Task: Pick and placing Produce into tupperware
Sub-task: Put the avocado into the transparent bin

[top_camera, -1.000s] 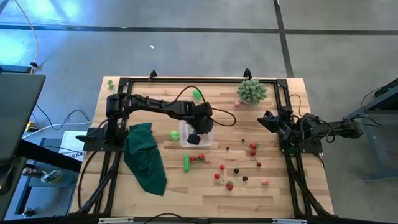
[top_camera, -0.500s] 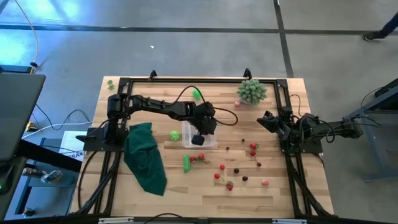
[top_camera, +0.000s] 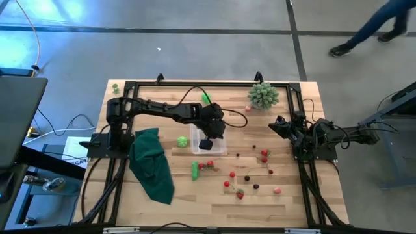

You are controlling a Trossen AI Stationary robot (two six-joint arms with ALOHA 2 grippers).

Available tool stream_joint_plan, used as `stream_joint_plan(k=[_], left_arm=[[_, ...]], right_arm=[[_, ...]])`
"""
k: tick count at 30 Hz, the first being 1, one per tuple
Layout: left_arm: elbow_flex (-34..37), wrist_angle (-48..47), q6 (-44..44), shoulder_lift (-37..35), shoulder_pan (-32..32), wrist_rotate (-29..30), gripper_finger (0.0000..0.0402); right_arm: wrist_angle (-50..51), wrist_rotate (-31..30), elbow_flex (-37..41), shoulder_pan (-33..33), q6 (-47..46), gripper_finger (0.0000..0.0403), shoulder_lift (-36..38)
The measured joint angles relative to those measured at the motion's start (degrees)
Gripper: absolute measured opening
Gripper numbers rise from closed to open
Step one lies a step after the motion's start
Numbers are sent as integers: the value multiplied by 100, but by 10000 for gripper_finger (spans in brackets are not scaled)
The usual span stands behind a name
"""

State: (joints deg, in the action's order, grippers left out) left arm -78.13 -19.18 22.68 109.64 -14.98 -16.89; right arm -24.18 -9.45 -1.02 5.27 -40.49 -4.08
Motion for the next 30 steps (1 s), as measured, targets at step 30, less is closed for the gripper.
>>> stream_joint_plan(k=[30], left_arm=[[47,-3353,-65,-3174,-277,2393,1]], right_arm=[[-89,51,0,-1,0,0,-8]])
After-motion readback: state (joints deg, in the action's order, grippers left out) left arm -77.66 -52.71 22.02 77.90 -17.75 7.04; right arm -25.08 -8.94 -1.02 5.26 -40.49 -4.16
